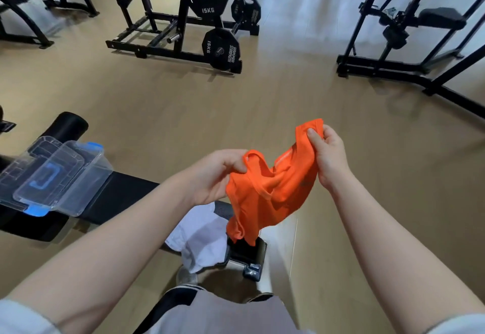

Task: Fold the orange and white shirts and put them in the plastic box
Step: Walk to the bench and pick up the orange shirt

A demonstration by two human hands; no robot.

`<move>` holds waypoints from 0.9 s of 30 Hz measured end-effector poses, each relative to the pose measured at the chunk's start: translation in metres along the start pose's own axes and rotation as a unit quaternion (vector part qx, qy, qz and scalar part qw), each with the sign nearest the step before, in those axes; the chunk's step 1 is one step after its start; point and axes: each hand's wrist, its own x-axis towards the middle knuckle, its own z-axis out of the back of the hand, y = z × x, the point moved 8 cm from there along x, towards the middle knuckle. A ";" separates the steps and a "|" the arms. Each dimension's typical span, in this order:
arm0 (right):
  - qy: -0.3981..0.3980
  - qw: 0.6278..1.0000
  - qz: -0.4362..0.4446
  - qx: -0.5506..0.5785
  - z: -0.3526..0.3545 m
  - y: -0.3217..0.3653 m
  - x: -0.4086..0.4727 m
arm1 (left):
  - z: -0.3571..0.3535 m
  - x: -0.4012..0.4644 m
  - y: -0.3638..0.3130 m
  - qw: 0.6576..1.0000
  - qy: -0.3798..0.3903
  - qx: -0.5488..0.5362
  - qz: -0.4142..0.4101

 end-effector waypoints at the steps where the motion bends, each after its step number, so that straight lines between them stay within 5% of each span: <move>1: 0.007 1.000 0.003 0.010 -0.003 0.003 -0.002 | -0.008 -0.002 0.001 0.999 0.033 0.005 0.000; 5: 0.065 0.995 0.003 0.073 -0.036 0.021 -0.005 | -0.026 -0.026 -0.015 0.985 0.154 -0.031 -0.071; 7: 0.106 0.990 -0.005 0.089 -0.061 0.029 -0.001 | -0.009 -0.037 -0.020 0.983 0.145 -0.056 -0.099; 9: 0.146 0.988 -0.010 0.052 -0.092 0.024 0.003 | 0.030 -0.038 -0.014 0.989 0.057 -0.075 -0.112; 12: 0.201 0.976 -0.023 -0.074 -0.144 -0.015 0.004 | 0.118 -0.044 0.023 0.977 -0.181 -0.061 -0.089; 16: 0.252 0.951 -0.037 -0.173 -0.210 -0.073 0.003 | 0.228 -0.095 0.081 0.883 -0.464 0.058 -0.044; 20: 0.286 0.929 -0.025 -0.233 -0.281 -0.101 0.010 | 0.287 -0.137 0.092 0.814 -0.568 0.116 -0.028; 23: 0.302 0.911 -0.016 -0.282 -0.337 -0.126 0.022 | 0.330 -0.150 0.079 0.765 -0.587 0.266 0.007; 27: 0.333 0.856 0.043 -0.392 -0.410 -0.163 0.033 | 0.404 -0.158 0.084 0.734 -0.615 0.284 0.038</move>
